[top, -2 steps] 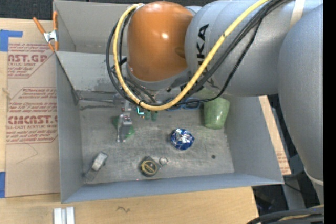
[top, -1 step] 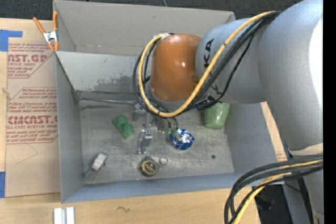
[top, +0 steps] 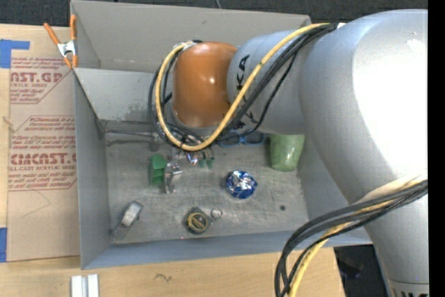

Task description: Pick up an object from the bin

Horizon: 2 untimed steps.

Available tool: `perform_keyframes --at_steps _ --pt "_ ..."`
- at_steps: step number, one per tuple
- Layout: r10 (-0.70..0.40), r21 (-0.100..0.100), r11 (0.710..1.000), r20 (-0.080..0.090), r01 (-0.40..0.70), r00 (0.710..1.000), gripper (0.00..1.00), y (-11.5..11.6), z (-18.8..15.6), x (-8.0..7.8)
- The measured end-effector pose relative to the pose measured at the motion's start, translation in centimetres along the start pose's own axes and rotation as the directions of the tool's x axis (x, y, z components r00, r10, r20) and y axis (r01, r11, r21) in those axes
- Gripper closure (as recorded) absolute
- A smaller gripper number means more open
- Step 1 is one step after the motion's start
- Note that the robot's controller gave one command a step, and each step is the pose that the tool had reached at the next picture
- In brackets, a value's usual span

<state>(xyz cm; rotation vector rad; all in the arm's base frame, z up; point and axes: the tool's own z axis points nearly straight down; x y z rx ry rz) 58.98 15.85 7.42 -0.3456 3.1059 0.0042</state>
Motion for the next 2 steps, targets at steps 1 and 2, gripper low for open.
perform_keyframes --at_steps 1,2 --pt "-0.001 -0.001 1.0 -0.014 0.001 1.0 1.0 0.1 0.0 0.3" --pt "-0.224 0.0 0.975 -0.005 0.224 0.975 1.0 -2.7 -22.2 1.6"
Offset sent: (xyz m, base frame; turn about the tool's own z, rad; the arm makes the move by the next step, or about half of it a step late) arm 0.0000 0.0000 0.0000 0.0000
